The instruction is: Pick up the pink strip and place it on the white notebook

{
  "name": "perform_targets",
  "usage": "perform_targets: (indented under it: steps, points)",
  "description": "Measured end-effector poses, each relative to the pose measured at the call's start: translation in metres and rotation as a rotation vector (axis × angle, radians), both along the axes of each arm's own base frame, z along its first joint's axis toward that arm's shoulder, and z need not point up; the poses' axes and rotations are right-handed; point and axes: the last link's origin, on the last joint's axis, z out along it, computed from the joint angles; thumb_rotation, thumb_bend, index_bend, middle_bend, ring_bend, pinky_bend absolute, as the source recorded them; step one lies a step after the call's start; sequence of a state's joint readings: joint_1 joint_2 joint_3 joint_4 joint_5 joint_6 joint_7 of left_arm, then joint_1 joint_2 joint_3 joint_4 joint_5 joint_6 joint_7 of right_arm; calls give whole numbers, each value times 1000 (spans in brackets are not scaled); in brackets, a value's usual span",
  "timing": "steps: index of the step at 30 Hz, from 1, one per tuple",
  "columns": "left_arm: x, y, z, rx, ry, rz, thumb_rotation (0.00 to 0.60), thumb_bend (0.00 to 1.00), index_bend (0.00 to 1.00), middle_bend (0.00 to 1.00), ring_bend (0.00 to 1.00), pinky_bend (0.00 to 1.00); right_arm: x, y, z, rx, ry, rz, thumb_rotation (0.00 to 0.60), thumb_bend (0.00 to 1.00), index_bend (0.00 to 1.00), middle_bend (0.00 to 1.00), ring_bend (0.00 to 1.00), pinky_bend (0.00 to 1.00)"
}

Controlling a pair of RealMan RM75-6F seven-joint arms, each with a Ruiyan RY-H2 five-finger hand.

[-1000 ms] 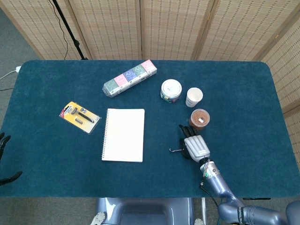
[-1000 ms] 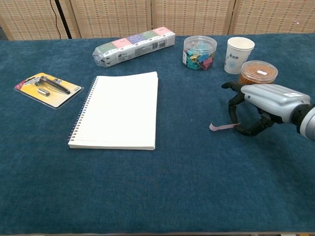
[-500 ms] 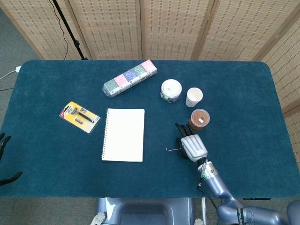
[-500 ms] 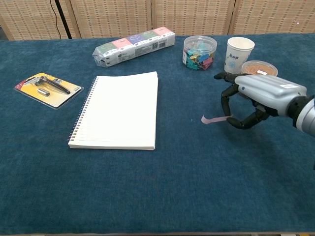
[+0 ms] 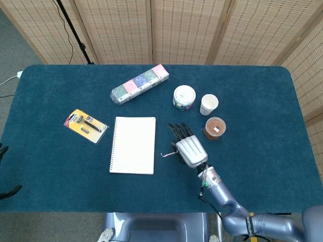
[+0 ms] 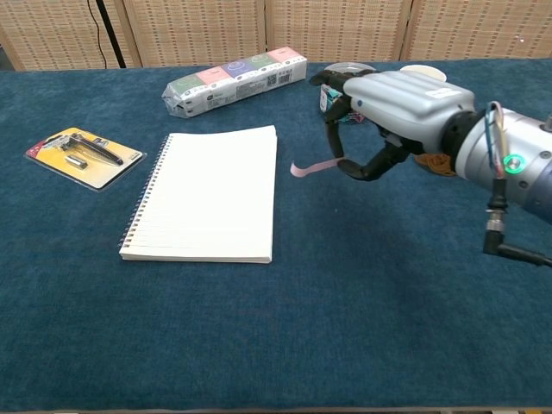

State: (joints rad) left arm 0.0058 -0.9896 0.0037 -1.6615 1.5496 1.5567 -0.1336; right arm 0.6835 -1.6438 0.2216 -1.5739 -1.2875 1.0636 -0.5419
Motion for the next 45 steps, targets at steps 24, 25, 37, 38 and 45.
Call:
perform_targets:
  steps: [24, 25, 37, 38, 45]
  points:
    - [-5, 5, 5, -14, -24, 24, 600, 0, 0, 0, 0, 0, 65, -22, -70, -204, 195, 244, 600, 640, 634, 0, 0, 47]
    - [-5, 5, 5, -16, -24, 26, 600, 0, 0, 0, 0, 0, 66, -23, -72, -220, 197, 253, 600, 642, 634, 0, 0, 47]
    - [-7, 7, 8, -15, -40, 34, 600, 0, 0, 0, 0, 0, 65, -28, -97, -293, 283, 356, 600, 643, 640, 0, 0, 48]
    - [-7, 7, 9, -14, -41, 34, 600, 0, 0, 0, 0, 0, 66, -27, -98, -294, 284, 361, 600, 643, 640, 0, 0, 48]
    - [-7, 7, 10, -14, -46, 32, 600, 0, 0, 0, 0, 0, 67, -25, -103, -304, 290, 378, 600, 643, 640, 0, 0, 50]
